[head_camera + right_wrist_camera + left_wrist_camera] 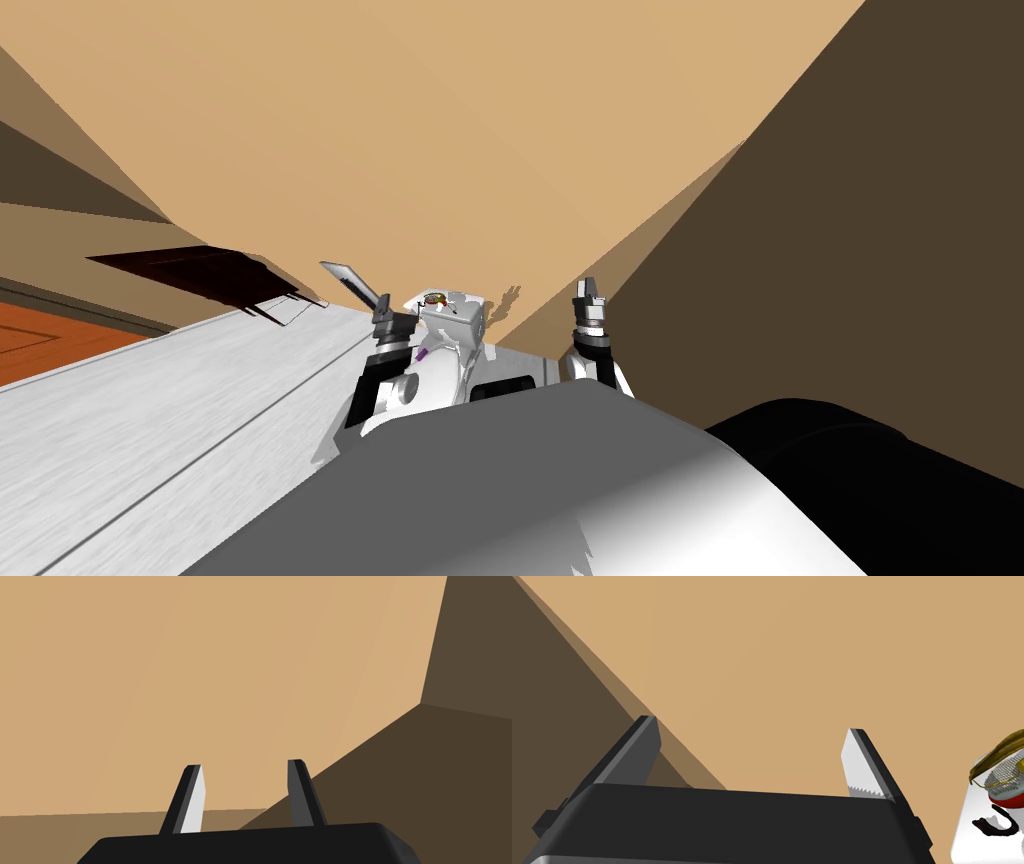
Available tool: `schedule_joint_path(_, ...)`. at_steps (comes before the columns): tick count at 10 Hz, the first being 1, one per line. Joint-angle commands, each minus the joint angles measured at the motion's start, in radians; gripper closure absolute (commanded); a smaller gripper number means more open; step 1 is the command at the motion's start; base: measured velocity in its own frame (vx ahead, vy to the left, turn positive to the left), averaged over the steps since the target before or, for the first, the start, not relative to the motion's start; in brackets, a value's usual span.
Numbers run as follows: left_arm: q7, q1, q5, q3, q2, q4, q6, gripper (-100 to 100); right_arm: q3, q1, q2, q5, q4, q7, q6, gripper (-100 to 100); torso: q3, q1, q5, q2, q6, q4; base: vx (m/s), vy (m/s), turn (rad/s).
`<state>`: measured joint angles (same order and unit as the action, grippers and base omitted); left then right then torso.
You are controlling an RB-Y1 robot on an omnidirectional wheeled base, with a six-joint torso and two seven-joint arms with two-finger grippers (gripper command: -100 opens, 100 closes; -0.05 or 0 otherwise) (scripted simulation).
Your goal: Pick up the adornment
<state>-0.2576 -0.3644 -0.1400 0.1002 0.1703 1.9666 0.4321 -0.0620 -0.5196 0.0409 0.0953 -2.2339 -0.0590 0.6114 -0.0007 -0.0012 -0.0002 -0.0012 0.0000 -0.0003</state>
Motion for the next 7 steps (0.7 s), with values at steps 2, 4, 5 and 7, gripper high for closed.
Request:
schedule_joint_path(2,-0.027,0.024,-0.047,0.013,0.008,-0.065,-0.036,-100,0.000,0.000,0.000,0.000,0.000,0.000,0.000,0,0.000,0.000,0.000,0.000,0.000,0.000,0.021,-0.027,-0.060)
schedule_joint_path(4,-0.047,0.042,-0.084,0.023,0.010,-0.113,-0.066,-100,0.000,0.000,0.000,0.000,0.000,0.000,0.000,0,0.000,-0.001,0.000,-0.001,0.000,0.000,0.022,-0.036,-0.058)
schedule_joint_path(5,-0.057,0.051,-0.102,0.028,0.010,-0.136,-0.081,-100,0.000,0.000,0.000,0.000,0.000,0.000,0.000,0,0.000,-0.001,0.000,0.000,0.000,0.000,0.014,-0.031,-0.060)
schedule_joint_path(7,-0.077,0.068,-0.139,0.038,0.008,-0.183,-0.111,-100,0.000,0.000,0.000,0.000,0.000,0.000,0.000,0,0.000,-0.001,0.000,0.000,0.000,0.000,0.016,-0.027,-0.046)
